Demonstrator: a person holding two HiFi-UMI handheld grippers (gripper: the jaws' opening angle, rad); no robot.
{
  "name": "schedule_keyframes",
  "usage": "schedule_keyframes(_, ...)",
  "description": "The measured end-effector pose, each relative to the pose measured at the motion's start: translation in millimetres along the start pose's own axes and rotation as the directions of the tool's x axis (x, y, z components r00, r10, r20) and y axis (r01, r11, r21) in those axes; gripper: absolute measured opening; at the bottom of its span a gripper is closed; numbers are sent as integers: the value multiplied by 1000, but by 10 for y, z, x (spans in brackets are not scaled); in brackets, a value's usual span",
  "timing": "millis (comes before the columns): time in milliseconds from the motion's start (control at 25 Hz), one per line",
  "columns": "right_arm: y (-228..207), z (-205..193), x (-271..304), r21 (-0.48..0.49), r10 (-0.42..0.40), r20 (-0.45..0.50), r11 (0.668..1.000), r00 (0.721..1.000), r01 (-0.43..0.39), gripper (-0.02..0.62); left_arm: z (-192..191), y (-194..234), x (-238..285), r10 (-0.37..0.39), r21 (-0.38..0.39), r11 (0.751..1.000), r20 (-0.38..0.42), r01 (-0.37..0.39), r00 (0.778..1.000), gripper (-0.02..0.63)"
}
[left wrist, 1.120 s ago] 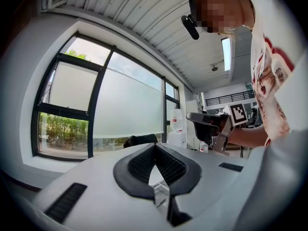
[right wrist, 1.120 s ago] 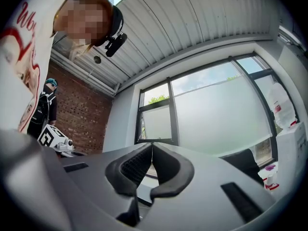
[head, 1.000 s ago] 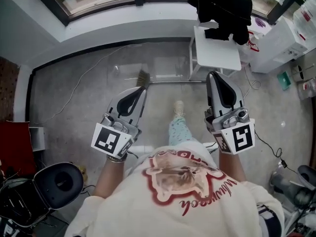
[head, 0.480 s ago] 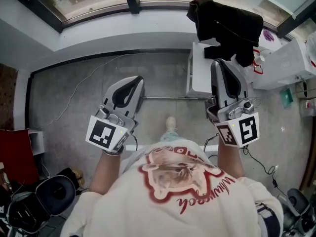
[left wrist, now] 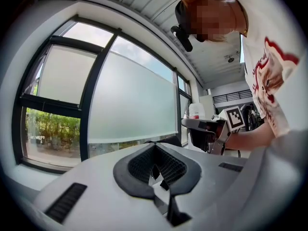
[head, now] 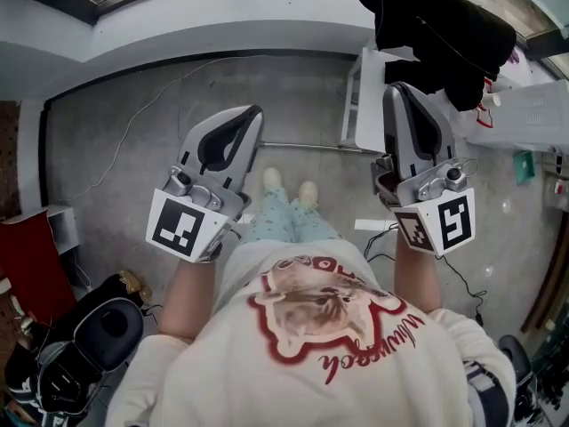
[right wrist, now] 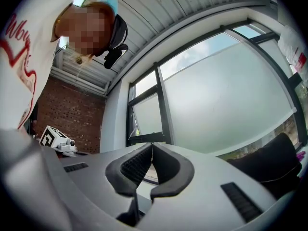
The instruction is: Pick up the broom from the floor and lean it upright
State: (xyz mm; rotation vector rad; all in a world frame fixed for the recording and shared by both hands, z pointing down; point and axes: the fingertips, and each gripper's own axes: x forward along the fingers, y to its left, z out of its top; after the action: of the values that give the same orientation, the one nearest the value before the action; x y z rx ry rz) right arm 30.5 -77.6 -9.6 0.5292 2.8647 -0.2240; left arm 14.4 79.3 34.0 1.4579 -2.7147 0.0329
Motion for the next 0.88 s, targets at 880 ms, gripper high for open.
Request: schedule_keyframes(880,-652,-3326,193,93,-282,-400,934,872,345,25,-2002,1009,1048,-111,-88,991,-81,104,991,20)
